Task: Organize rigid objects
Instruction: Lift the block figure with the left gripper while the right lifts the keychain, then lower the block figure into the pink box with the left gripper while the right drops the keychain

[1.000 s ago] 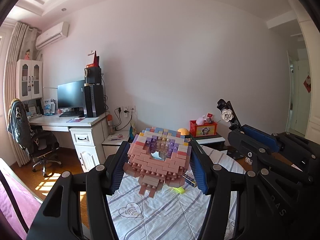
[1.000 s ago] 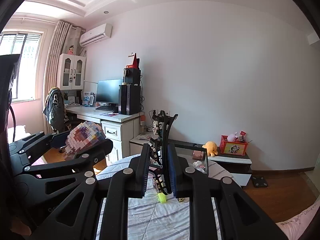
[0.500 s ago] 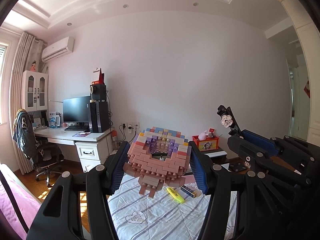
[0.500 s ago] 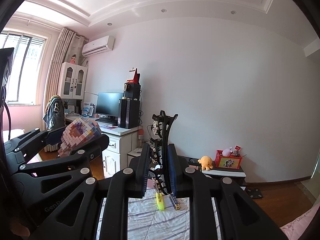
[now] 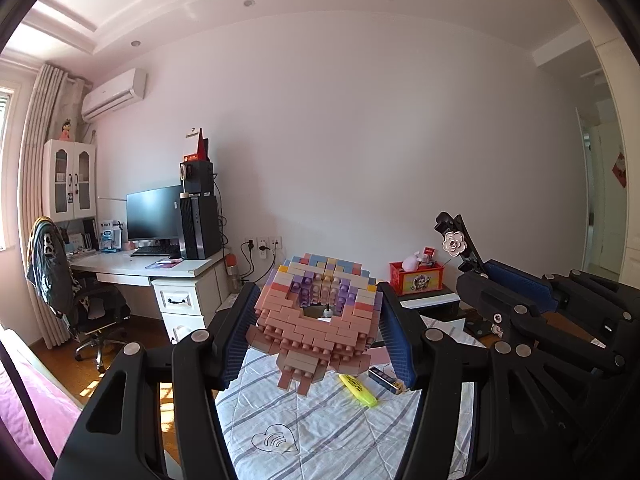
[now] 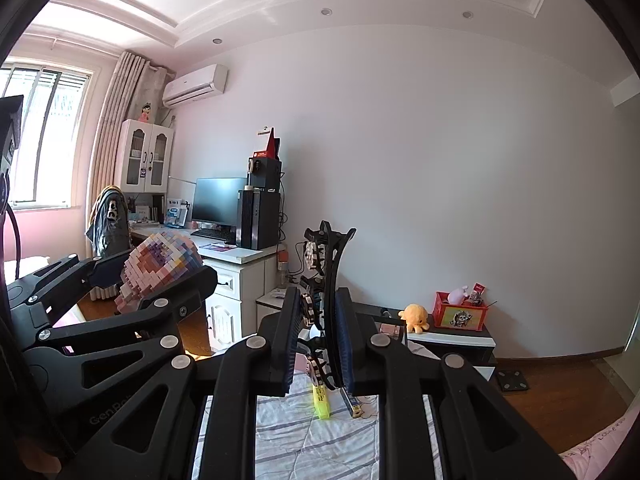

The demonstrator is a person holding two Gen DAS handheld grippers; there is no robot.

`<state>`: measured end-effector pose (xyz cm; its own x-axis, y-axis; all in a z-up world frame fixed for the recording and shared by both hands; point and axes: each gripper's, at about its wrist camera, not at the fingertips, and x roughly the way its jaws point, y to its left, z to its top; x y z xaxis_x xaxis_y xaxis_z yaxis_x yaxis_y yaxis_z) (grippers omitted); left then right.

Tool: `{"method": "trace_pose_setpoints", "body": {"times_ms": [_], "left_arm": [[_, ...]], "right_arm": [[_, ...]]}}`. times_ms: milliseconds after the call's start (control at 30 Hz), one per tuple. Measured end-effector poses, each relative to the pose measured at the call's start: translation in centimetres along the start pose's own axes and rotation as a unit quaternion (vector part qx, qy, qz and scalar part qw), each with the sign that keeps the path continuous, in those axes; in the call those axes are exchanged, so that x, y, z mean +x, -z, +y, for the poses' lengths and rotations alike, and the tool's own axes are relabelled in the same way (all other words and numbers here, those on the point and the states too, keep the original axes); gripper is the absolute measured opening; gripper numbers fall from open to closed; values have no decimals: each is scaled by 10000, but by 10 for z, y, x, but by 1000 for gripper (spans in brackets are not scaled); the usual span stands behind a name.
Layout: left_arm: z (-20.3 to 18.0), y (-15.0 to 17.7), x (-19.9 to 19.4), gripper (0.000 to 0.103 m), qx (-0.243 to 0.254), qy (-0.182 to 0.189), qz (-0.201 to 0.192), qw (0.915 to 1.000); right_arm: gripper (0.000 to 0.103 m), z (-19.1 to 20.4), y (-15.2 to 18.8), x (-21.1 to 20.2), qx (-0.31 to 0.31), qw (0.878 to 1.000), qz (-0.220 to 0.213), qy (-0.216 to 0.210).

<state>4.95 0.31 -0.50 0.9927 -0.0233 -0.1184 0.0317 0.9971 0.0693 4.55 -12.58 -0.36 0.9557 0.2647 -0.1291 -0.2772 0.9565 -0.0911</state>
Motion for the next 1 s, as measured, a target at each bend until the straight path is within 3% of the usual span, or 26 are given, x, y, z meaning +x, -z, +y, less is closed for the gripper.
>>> {"method": "trace_pose_setpoints", "body": {"times_ms": [267, 533, 800, 1000], "left_arm": [[-11, 1, 82, 59, 122, -6, 298, 9995], [-22, 5, 207, 60, 262, 197, 753, 9966], [-24, 41, 344, 60, 192, 375, 1649, 9854], [-25, 84, 416, 60, 203, 252, 2293, 9728]], "right_arm": [[18, -20, 6, 63, 80, 9995, 303, -29], [18, -59, 17, 162, 135, 9973, 713, -57], [18, -94, 51, 277, 226, 9895, 1421, -131], [18, -112, 96, 347, 466, 9773, 2052, -249]]}}
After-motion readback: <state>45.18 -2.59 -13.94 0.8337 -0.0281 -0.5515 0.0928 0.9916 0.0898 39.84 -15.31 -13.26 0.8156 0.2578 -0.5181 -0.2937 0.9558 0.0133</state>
